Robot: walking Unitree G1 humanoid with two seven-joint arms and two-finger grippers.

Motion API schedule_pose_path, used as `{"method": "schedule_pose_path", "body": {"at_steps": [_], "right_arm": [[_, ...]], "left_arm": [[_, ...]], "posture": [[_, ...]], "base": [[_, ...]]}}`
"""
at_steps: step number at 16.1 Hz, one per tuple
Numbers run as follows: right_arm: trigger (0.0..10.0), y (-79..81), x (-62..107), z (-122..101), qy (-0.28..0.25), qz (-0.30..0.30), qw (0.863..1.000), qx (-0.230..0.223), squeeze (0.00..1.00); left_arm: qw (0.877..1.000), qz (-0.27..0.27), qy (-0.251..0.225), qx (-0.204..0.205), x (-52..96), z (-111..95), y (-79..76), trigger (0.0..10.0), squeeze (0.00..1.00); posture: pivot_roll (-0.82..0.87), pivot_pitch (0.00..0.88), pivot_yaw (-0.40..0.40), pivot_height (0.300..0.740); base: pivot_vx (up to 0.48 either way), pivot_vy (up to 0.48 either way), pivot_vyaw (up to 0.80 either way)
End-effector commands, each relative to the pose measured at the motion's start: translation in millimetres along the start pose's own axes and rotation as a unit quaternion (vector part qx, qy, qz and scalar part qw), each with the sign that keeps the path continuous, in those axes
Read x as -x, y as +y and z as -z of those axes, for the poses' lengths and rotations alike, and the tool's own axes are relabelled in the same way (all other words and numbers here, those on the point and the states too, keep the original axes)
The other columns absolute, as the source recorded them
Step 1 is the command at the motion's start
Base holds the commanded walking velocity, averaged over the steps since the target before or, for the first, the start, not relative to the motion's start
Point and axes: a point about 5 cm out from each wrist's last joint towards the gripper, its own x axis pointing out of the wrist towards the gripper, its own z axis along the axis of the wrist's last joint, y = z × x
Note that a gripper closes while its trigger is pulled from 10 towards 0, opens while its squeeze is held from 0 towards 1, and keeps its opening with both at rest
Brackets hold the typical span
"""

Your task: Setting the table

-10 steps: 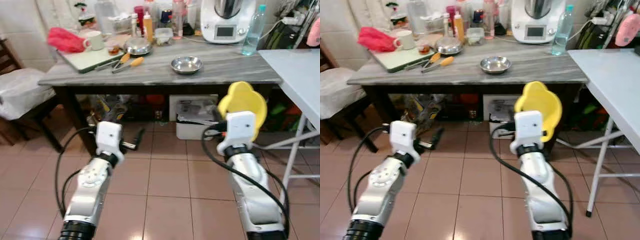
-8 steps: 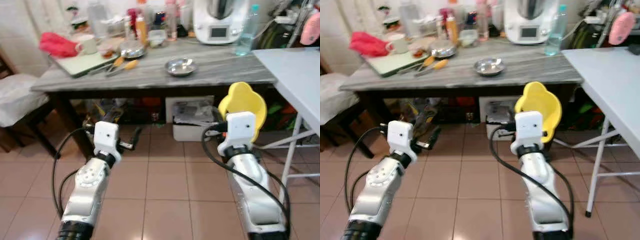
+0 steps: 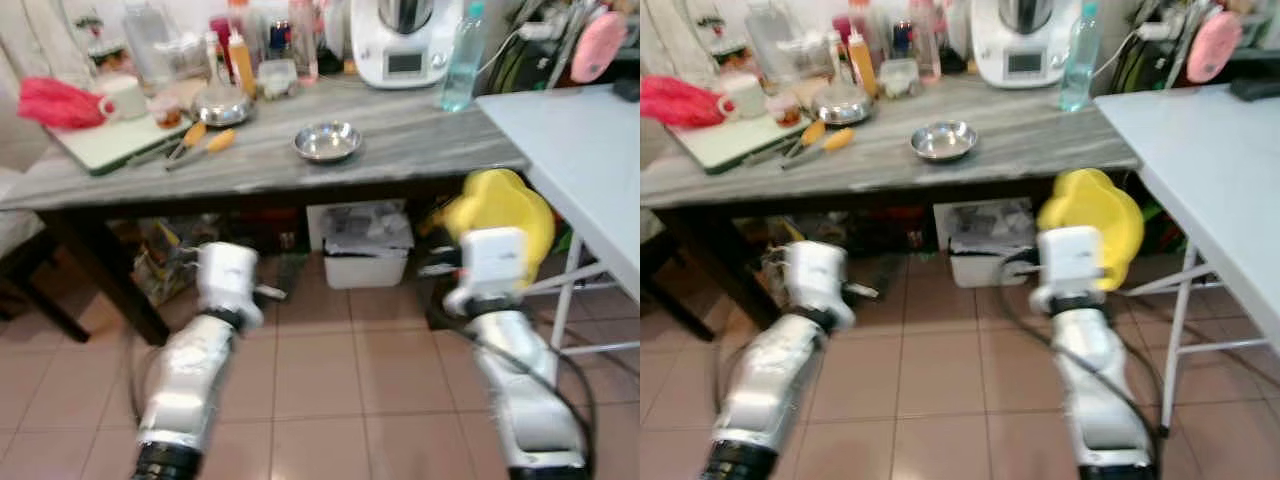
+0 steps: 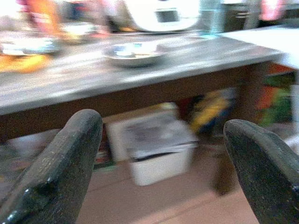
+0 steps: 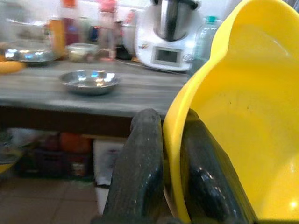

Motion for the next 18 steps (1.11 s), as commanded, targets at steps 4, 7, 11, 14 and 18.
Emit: {"method": "schedule_pose_path", "body": {"at_steps": [4, 7, 11, 14, 18], "right_arm": [[10.0, 15.1, -1.6, -10.9, -0.025, -0.029, 0.999, -0.001, 0.00], [10.0, 15.6, -1.4, -9.7, -0.023, -0.030, 0.999, 0.003, 0.00], [10.0, 14.9, -1.4, -10.1, -0.023, -0.028, 0.999, 0.004, 0.00], [10.0, 15.0, -0.2, -9.3, -0.022, -0.026, 0.999, 0.004, 0.00], [10.0, 14.4, -0.9, -9.8, -0.023, -0.024, 0.999, 0.002, 0.00]], "left_arm": [[1.000, -0.021, 0.002, -0.011, 4.5, -2.3, 16.5, 10.0, 0.00], [1.000, -0.020, 0.001, -0.011, 3.3, -3.1, 15.5, 10.0, 0.00], [1.000, -0.021, 0.001, -0.013, 3.7, -4.0, 17.7, 10.0, 0.00], [1.000, -0.019, 0.003, -0.012, 3.7, -3.5, 15.9, 10.0, 0.00], [1.000, -0.018, 0.003, -0.012, 3.4, -3.9, 16.1, 10.0, 0.00]], "posture": [[0.00, 0.039, 0.057, 0.740], [0.00, 0.040, 0.056, 0.740], [0.00, 0.046, 0.061, 0.740], [0.00, 0.046, 0.063, 0.740], [0.00, 0.048, 0.060, 0.740]], "base": [[0.352, 0.000, 0.00], [0.354, 0.000, 0.45], [0.354, 0.000, 0.28], [0.354, 0.000, 0.73], [0.355, 0.000, 0.13]]}}
